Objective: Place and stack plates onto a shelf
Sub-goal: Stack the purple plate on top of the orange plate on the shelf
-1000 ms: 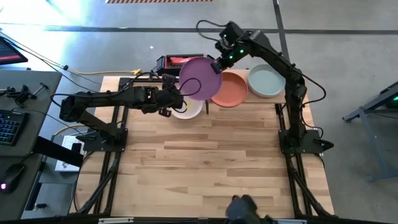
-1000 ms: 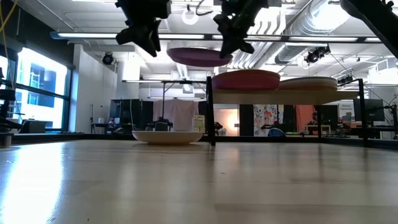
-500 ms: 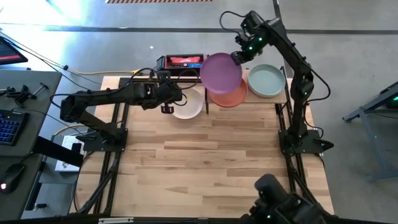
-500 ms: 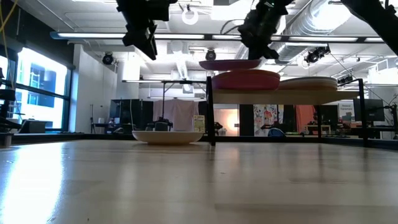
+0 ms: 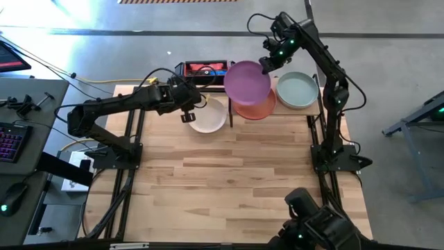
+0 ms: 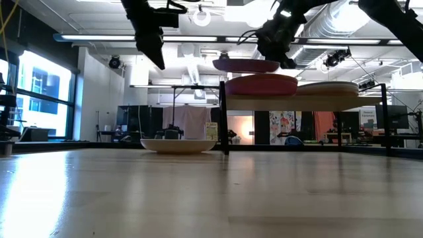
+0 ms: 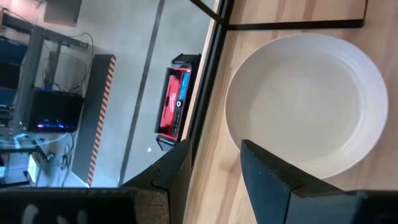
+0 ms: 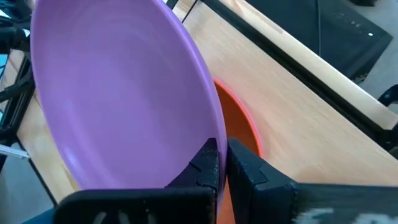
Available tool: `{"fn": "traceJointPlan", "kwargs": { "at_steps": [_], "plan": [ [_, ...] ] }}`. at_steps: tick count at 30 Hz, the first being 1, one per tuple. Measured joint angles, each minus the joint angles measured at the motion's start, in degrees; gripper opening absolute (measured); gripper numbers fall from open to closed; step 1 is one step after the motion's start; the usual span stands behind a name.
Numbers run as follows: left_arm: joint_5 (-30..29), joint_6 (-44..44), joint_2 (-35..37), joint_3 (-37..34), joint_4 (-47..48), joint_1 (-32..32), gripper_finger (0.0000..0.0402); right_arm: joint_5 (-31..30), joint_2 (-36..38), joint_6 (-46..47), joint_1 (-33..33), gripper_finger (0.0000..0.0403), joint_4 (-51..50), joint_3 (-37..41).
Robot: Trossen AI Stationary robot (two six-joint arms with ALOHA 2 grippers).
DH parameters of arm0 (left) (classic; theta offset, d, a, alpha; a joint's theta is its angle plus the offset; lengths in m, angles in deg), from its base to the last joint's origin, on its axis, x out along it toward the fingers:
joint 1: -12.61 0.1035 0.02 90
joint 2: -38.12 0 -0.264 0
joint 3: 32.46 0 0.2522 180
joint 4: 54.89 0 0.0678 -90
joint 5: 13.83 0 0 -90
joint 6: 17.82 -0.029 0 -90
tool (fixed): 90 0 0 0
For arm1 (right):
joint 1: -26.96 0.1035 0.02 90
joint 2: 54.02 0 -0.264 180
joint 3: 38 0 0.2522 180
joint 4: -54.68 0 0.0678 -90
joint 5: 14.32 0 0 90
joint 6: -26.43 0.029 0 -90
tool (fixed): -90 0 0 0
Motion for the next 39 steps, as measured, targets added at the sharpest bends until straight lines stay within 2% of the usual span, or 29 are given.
{"fn": "traceJointPlan", "kwargs": {
  "at_steps": [14,22,25,31,34,39],
  "plan": [
    [2.7,2.0,0.0,0.0,0.3,1.1,0.0126,-1.0,0.1,5.0,3.7,0.0,0.0,0.0],
    [2.8,2.1,0.0,0.0,1.5,1.1,0.0126,-2.7,4.9,8.0,5.8,0.0,0.0,0.0],
    [2.8,2.0,0.0,0.0,1.5,1.1,0.0126,-5.0,6.1,8.9,5.7,0.0,0.0,0.0],
    [2.8,2.0,0.0,0.0,1.5,1.1,0.0126,-5.4,7.0,9.2,4.3,0.0,0.1,0.3],
    [2.8,2.0,0.0,0.0,1.5,1.1,0.0126,-5.4,10.2,9.2,4.4,0.0,0.3,6.3],
    [2.8,2.9,0.0,0.0,1.5,1.1,0.0126,-6.7,19.9,7.8,4.3,0.0,0.4,22.9]
  ]
}}
